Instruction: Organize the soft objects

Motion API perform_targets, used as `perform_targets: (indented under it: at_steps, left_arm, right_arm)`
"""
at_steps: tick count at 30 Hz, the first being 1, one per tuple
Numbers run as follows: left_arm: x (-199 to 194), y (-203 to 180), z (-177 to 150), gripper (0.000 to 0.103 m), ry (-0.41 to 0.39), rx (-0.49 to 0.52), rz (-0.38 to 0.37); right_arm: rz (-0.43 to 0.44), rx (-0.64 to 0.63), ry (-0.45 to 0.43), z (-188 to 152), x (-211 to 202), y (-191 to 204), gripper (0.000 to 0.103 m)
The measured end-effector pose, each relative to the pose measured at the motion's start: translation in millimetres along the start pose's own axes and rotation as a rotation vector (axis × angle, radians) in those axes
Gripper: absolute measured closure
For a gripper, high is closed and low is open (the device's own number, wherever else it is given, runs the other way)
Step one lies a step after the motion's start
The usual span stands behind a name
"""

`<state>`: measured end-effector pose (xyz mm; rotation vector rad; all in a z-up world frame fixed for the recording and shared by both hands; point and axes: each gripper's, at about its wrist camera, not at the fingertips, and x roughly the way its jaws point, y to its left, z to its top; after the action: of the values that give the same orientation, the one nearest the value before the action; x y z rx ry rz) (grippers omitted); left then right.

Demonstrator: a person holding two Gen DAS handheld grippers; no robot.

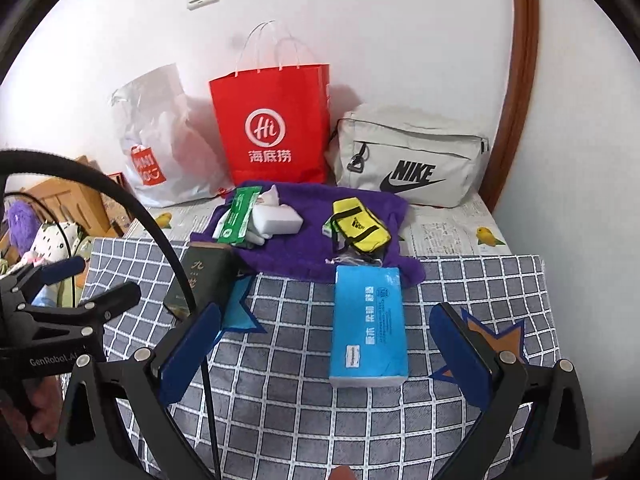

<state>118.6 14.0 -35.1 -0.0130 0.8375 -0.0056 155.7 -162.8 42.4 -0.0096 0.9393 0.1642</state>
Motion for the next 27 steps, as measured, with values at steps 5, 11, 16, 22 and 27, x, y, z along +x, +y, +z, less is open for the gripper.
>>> perform_targets:
  at_steps: [5, 11, 16, 22, 27]
  left_arm:
    - [-8.1, -1.5, -4.0, 0.0, -0.011, 0.0, -0.008]
    - [-10.3, -2.5, -6.4, 0.0, -0.006, 0.006, -0.009]
    - [-8.7, -2.6, -7.7, 0.0, 0.004, 0.01, -0.008]
    - [-8.7, -3.9, -8.6, 0.0, 0.009, 0.018, -0.006]
    - [-8.7, -4.4, -8.6, 0.0, 0.009, 0.015, -0.004]
  right_arm:
    - [0.004, -0.003, 0.011, -4.1, 0.0, 2.8, 0.0]
    - [0.006, 0.006, 0.001, -4.8, -6.8, 2.9, 0.0]
    - [0.004, 0.014, -0.008, -5.1, -11.6, 2.0, 0.0]
    - [0.007, 0.028, -0.002, -5.9, -13.1, -0.1, 0.0]
    - [0.004, 0.029, -0.002, -5.8, -12.7, -1.2, 0.0]
